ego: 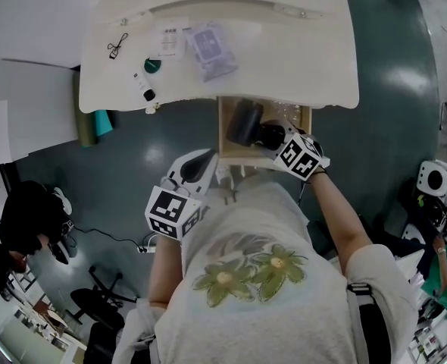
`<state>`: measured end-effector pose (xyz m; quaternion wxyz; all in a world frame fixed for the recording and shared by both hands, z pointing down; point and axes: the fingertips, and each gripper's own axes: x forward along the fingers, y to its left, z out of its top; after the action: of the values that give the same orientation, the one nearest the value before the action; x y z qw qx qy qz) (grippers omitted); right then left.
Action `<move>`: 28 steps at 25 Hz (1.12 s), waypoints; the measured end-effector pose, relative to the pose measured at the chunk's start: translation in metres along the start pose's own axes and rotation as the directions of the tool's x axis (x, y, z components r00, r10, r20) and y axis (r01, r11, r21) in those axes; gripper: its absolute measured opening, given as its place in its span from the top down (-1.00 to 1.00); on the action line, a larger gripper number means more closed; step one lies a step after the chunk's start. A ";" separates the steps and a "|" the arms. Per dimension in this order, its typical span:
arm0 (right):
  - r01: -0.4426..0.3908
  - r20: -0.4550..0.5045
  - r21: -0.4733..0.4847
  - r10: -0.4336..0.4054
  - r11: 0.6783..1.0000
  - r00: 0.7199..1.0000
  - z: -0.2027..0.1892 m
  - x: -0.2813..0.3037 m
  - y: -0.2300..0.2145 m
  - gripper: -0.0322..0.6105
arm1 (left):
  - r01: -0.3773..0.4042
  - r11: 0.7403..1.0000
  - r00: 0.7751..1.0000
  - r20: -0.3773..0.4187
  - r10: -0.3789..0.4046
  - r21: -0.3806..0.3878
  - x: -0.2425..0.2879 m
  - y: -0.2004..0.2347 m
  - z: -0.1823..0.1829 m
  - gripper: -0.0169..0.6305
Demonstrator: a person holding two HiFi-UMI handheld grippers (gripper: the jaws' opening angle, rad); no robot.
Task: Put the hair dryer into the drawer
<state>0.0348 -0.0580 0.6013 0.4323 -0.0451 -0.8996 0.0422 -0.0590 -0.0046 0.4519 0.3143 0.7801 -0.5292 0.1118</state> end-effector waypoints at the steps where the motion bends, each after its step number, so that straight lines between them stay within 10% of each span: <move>1: -0.003 -0.002 0.003 0.003 1.000 1.000 -0.001 0.001 0.000 0.23 | -0.001 1.000 1.000 -0.002 0.001 -0.002 0.000 0.000 -0.001 0.91; 28: -0.069 -0.094 -0.018 0.067 0.997 0.993 -0.029 0.031 -0.009 0.23 | -0.040 0.998 0.999 -0.005 0.040 -0.044 0.001 0.006 -0.004 0.91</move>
<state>0.0381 -0.0624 0.6447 0.4716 -0.0820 -0.8769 0.0452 -0.0634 -0.0046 0.4585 0.3302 0.7621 -0.5464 0.1080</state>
